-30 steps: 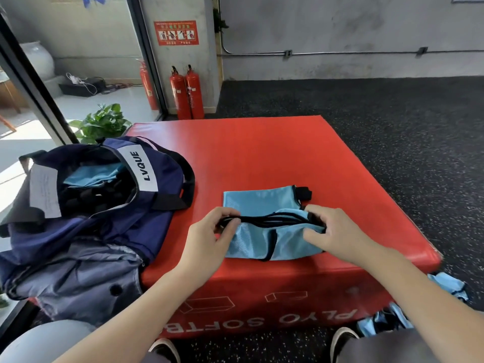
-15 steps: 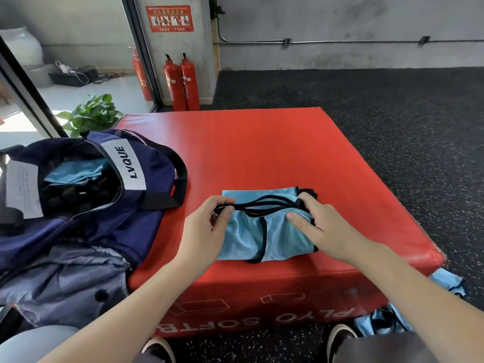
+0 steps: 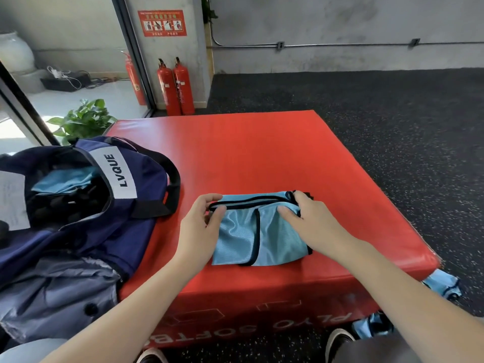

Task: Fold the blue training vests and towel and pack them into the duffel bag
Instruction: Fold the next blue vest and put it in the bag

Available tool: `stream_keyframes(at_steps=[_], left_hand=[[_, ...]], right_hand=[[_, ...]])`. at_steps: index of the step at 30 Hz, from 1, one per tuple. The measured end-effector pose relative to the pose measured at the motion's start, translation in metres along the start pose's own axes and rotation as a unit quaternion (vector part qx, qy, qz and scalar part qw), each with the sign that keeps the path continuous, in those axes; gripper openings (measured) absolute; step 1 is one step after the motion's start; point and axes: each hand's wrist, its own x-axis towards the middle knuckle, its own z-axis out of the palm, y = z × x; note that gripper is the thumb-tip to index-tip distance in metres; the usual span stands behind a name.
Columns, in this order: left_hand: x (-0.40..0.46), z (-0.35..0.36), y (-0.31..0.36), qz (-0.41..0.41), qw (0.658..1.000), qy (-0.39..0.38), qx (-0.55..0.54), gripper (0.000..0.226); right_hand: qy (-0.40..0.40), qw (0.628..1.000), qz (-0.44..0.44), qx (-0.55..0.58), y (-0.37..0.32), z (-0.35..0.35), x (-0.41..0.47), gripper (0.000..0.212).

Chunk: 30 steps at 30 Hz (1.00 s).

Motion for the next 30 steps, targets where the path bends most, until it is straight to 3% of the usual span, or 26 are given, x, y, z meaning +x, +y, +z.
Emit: stream_keyframes(at_steps=[7,15,26,30], left_hand=[[0.000,0.007,-0.011,-0.072,0.997,-0.036,0.002,0.053],[0.000,0.011,-0.013,-0.105,0.991,-0.054,0.070,0.062],[0.003,0.014,-0.023,-0.049,0.987,-0.036,0.146,0.042],[0.009,0.012,-0.023,-0.005,0.966,-0.040,0.257,0.028]], right_hand=[[0.061,0.997,0.028,0.029,0.001,0.011,0.018,0.040],[0.124,0.990,0.058,0.036,0.018,0.022,0.048,0.036],[0.050,0.979,0.155,-0.120,0.027,0.026,0.078,0.039],[0.038,0.975,0.171,-0.133,0.027,0.025,0.083,0.039]])
